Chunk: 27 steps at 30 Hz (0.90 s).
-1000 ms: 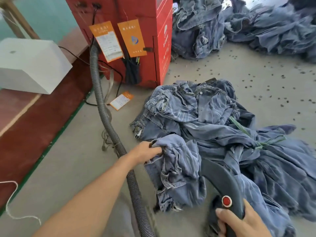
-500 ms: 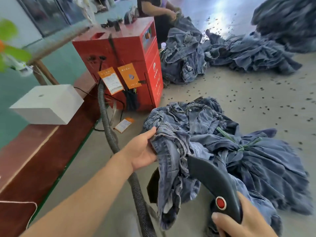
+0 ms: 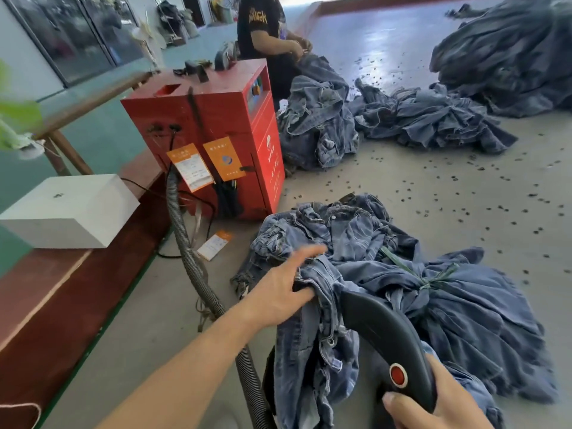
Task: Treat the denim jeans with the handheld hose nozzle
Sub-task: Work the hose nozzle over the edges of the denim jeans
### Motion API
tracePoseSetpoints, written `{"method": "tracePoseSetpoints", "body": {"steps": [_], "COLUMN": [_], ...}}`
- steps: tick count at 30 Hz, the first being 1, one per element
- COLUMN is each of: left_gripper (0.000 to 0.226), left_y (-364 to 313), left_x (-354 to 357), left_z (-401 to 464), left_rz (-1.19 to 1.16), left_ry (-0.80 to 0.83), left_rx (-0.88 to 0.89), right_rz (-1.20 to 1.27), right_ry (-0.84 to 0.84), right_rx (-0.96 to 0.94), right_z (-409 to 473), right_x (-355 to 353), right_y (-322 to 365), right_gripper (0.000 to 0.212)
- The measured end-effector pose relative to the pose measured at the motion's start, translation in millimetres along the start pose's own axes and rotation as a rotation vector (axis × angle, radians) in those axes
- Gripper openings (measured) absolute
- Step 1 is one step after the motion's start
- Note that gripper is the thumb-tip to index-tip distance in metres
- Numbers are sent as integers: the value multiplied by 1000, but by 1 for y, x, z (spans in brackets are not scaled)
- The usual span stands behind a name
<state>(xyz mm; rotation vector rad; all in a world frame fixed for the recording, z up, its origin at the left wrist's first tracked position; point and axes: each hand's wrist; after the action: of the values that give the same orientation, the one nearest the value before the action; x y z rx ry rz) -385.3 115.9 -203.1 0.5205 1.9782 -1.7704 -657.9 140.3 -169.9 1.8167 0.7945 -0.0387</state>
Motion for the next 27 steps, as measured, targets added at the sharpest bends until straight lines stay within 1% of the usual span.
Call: {"method": "tracePoseSetpoints", "body": {"steps": [1,2,3,4,5,6,7,8,10,12,14,15,16,18,20,22,24,25,27], "left_gripper": [37,18,22,34,42,49,53,52,52,52,42,36,34,33,34,30,33,35,37], "left_y": [-2,-2,0,3,4,8,10,13,16,18,20,21,19,15,14,16,19,20,24], "left_x": [2,3,3,3,3,2,-2,-4,-8,-9,-7,-5,-3,0,0,-1,-4,-7,-11], "left_z": [3,7,9,12,14,17,20,22,25,25,22,22,22,21,20,16,13,13,14], "left_rz": [127,227,336,455,548,593,598,566,427,180,-134,-263,-341,-422,-472,-487,-487,-499,-539], "left_ry": [-41,-91,-157,-208,-251,-278,-261,-212,-63,69,185,235,270,307,329,324,298,275,211], "left_rx": [63,83,76,60,47,44,12,-47,-249,-458,-577,-596,-594,-590,-612,-653,-656,-648,-645], "right_rz": [0,1,10,33,63,81,89,84,33,-5,-25,-42,-75,-148,-140,-5,152,171,112], "right_ry": [-22,-55,-91,-102,-85,-62,-50,-35,-6,23,30,34,52,126,145,71,5,9,59], "right_rx": [-6,-12,-19,-17,-11,-3,-4,-5,5,21,32,48,54,66,80,117,173,178,169], "right_z": [1,0,-1,-2,-4,-4,-4,-4,-2,-2,-1,1,4,10,21,34,44,46,42], "right_x": [0,0,1,4,6,8,7,6,2,2,3,4,5,7,6,1,-8,-13,-18], "right_y": [-1,-3,-7,-9,-10,-12,-16,-17,-20,-20,-21,-22,-23,-21,-16,-12,-9,-10,-14], "right_gripper": [51,55,60,65,68,71,69,63,52,48,47,46,43,28,20,17,18,18,23]}}
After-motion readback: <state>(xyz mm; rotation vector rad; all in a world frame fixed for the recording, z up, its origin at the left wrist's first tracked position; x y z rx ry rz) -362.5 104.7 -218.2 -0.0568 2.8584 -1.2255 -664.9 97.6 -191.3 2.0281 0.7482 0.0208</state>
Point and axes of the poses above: each hand's wrist, its own z-axis towards the middle knuckle, its own x-axis out of the palm, y = z × x, and after that the axes turned 4 degrees about -z, right-handed
